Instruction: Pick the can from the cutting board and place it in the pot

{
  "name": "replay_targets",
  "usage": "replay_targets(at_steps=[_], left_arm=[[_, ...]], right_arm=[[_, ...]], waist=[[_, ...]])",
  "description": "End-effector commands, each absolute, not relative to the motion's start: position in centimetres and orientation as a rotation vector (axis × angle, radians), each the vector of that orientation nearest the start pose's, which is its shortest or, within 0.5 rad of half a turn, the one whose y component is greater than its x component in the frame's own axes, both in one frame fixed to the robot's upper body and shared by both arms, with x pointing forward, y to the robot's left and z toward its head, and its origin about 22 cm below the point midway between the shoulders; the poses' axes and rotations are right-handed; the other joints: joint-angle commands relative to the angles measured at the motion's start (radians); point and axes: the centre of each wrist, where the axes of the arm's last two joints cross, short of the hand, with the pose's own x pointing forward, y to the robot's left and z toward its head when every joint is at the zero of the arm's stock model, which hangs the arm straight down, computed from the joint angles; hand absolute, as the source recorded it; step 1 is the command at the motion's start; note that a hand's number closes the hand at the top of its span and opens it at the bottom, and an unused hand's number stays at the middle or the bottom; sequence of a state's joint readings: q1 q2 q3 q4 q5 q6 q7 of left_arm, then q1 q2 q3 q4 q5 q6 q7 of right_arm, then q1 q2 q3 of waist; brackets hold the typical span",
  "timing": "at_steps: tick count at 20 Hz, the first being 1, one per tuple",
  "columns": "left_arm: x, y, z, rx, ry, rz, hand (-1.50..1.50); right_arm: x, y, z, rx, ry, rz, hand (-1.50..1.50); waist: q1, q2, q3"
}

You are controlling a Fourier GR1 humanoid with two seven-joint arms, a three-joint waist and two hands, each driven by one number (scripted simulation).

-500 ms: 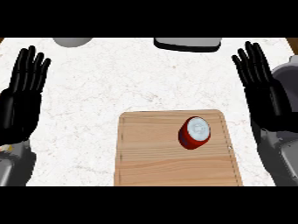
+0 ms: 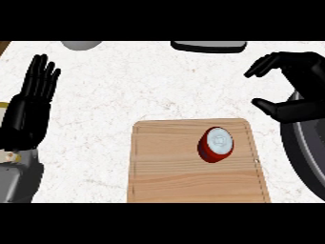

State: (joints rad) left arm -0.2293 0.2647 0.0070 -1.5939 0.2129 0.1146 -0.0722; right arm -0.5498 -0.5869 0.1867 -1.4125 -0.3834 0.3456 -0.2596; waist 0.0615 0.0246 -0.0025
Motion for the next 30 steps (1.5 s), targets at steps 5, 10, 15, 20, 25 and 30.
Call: replay_targets(at_steps=[5,10,15,20,25,30], left_arm=[[30.4,26.8,8.2,0.073,-1.794,0.035,0.0],[30.8,27.3,8.6,0.066,-1.776,0.01,0.0],[31.1,25.9,8.7,0.089,-1.759,0.012,0.0],[31.0,27.3,7.4,0.116,-1.753,0.058,0.0],[29.3,27.0,8.7,0.11,-1.762,0.044,0.0],[30.0,26.8,8.8,0.1,-1.753,0.036,0.0]], right_arm=[[35.7,-33.2,14.2,0.506,-2.08,1.105,-1.5],[37.2,-32.0,14.9,0.338,-2.041,1.394,-1.5],[37.5,-32.1,16.8,0.238,-1.871,1.653,-1.5],[37.3,-26.4,18.2,0.182,-1.804,1.798,-1.5],[36.6,-25.4,16.1,0.148,-1.691,1.844,-1.5],[35.5,-21.8,13.9,0.133,-1.593,1.888,-1.5]], waist=[[-0.021,-0.004,0.008],[-0.021,-0.011,0.004],[-0.031,-0.016,0.003],[-0.055,-0.024,0.001],[-0.054,-0.027,0.002],[-0.057,-0.026,0.002]])
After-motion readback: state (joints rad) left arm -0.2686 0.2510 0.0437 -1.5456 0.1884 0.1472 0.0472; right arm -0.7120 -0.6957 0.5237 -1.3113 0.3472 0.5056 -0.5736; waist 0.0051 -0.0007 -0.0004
